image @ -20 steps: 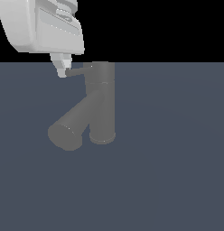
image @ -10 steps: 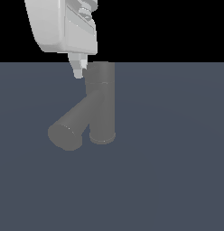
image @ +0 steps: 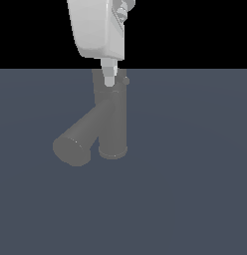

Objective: Turn on the faucet by rotating a designated handle.

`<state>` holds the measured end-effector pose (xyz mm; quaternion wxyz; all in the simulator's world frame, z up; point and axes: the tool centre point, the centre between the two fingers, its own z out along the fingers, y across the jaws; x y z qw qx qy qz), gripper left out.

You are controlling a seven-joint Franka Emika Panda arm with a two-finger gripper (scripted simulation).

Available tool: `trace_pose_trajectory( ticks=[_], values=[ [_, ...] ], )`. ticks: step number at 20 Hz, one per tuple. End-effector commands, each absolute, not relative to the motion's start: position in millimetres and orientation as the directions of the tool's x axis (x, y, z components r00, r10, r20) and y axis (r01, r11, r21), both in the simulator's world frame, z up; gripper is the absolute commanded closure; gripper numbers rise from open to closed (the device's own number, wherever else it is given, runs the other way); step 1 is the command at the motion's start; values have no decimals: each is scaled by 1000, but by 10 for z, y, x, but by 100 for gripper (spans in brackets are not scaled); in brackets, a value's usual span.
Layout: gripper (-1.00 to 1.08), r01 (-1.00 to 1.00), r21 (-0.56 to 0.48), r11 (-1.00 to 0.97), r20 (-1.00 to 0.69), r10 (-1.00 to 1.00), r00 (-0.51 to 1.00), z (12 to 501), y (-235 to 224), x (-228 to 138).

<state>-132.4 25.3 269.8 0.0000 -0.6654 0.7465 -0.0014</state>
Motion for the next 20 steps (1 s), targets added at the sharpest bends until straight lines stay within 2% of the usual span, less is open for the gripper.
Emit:
trace_pose_trajectory(
  ticks=[1,20],
  values=[
    [108,-993,-3,117,2,-993,-117,2699,211,-1313],
    [108,-990,-2,141,1,-990,-141,2702,-386,-917]
  ],
)
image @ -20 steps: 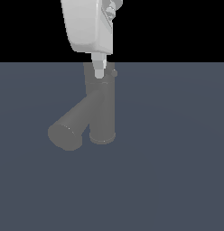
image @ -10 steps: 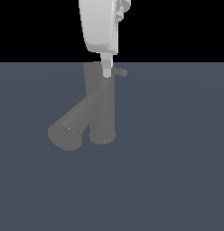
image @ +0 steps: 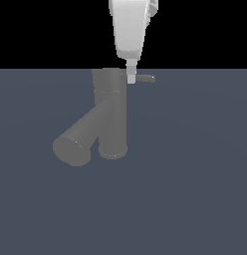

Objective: Turn on the faucet by rotating a designated handle.

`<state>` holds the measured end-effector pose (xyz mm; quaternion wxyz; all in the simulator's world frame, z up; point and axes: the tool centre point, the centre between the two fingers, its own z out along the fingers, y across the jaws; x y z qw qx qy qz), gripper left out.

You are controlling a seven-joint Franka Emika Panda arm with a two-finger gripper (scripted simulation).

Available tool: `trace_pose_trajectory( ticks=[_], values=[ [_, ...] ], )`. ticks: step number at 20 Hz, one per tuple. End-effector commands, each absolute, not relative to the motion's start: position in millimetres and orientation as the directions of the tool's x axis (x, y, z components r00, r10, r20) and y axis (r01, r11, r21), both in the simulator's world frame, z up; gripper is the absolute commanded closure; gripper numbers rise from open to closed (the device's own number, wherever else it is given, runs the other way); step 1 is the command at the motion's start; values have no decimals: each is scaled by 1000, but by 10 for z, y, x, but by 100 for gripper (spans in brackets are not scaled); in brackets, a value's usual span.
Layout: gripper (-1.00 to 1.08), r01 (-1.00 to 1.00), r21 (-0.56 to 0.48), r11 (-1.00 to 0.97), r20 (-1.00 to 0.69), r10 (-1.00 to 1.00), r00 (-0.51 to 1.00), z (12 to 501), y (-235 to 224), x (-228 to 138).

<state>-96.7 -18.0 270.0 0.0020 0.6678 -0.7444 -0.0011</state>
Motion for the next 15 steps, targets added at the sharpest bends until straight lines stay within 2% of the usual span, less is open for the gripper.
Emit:
trace_pose_trajectory(
  ticks=[1,15],
  values=[
    [108,-990,-1,142,1,-990,-142,2702,-414,-899],
    [108,-988,0,156,0,-988,-156,2702,-740,-689]
  ],
)
